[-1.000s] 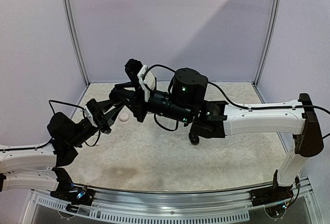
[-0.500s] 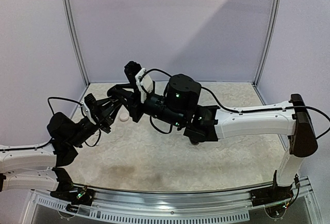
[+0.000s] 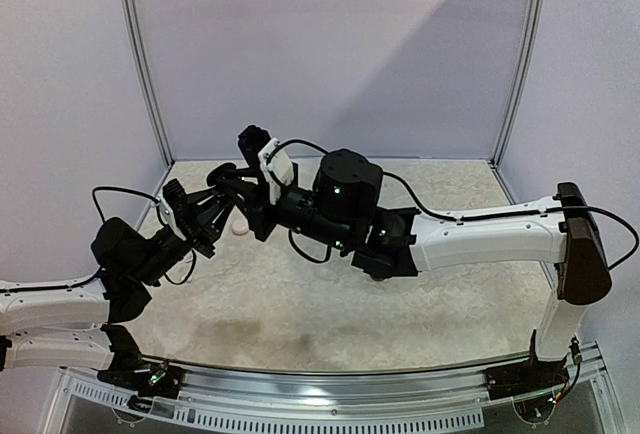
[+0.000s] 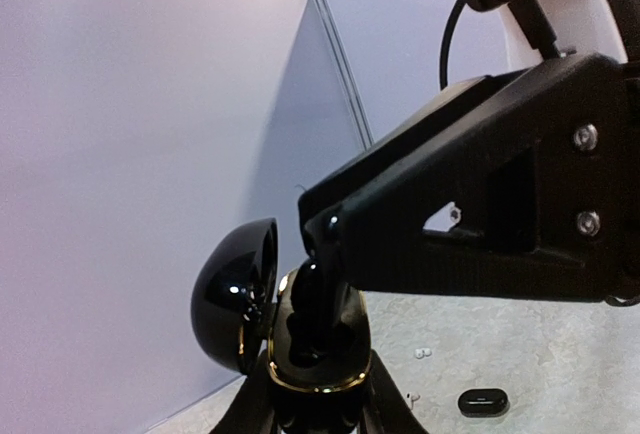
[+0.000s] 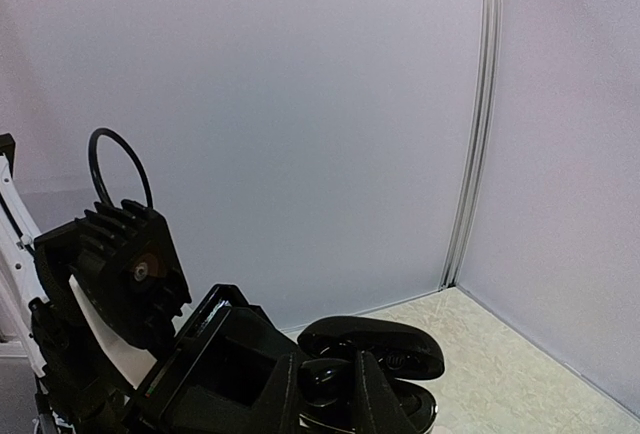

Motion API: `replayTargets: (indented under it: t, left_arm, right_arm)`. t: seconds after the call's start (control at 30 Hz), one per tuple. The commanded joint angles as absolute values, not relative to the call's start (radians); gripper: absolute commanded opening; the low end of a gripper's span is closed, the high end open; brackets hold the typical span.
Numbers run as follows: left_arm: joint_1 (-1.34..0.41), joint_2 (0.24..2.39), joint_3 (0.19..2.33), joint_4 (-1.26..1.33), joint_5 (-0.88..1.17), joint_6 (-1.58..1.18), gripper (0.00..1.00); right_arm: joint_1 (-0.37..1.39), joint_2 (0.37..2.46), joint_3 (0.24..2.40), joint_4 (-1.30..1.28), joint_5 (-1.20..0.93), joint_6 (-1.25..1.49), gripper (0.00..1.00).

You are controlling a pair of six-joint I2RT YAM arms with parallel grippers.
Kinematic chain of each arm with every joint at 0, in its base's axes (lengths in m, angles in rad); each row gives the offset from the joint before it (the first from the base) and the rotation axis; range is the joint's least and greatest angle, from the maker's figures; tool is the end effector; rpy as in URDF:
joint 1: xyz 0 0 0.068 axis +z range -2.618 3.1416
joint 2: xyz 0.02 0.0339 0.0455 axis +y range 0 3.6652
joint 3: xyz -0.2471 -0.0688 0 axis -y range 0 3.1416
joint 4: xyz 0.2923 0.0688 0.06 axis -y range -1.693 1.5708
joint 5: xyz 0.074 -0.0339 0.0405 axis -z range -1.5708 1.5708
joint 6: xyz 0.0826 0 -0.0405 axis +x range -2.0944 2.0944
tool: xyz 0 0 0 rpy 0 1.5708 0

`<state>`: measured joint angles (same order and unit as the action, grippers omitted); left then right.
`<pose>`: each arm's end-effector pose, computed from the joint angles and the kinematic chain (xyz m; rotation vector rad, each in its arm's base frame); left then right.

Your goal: Insert the wireless bluetooth earbuds into the charging case

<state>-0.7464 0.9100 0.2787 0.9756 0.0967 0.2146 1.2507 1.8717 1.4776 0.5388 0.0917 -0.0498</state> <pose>0.2051 -0.2006 0.2372 0.6497 1.0618 -0.5217 0.1773 0.5109 0.3152 -0.8393 1.2340 0.9172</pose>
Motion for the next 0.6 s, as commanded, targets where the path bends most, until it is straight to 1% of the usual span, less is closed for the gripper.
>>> replayTargets:
  t: [0.0, 0.57]
  left_arm:
    - [-0.761, 0.911, 0.296, 0.989, 0.091, 0.205, 0.00]
    - [-0.764, 0.899, 0.292, 0.986, 0.084, 0.200, 0.00]
  right_arm:
    - [1.258, 1.908, 1.504, 0.536, 0.112, -0.031, 0.00]
    - [1.257, 1.940, 1.527, 0.453, 0.183, -0.027, 0.00]
